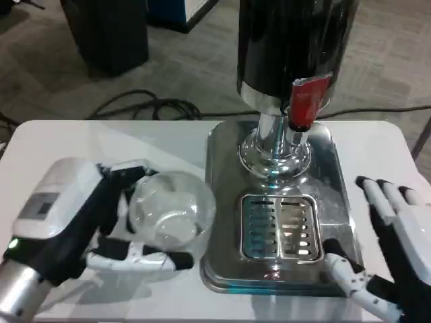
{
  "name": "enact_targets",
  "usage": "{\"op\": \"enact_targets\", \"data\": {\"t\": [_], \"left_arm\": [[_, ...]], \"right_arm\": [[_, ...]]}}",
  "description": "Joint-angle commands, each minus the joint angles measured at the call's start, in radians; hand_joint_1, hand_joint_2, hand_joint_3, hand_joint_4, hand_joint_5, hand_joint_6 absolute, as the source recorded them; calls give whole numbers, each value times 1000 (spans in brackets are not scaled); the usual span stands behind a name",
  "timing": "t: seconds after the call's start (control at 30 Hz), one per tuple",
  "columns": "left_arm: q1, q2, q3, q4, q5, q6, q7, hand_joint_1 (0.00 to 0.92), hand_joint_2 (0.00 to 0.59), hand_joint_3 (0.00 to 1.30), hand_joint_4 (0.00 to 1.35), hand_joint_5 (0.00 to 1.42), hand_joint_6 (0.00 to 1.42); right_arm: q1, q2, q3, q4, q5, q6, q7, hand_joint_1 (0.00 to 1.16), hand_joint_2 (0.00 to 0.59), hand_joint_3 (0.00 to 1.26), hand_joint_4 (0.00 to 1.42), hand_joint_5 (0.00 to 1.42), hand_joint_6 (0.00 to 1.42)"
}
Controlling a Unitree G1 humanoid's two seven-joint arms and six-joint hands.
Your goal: Grasp the cup under the faucet to collect the drink, then remove the cup.
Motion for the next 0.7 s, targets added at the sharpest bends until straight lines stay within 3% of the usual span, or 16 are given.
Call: {"op": "enact_targets", "data": {"t": [0.03, 0.5, 0.7], "left_arm": [[-85, -27, -46, 19, 12, 22, -1, 676, 0, 958, 1046, 1272, 1424], [-304, -132, -216, 148, 120, 88, 16, 692, 0, 958, 1046, 1272, 1424], [-333, -155, -257, 192, 152, 105, 22, 681, 0, 958, 1046, 1272, 1424]], "right_arm": [[45, 36, -33, -40, 11, 9, -6, 102, 402, 25, 0, 0, 95], [115, 35, -120, -97, 78, -9, -39, 64, 368, 15, 0, 0, 97], [137, 34, -186, -97, 133, -35, -77, 58, 362, 15, 0, 0, 105]]}}
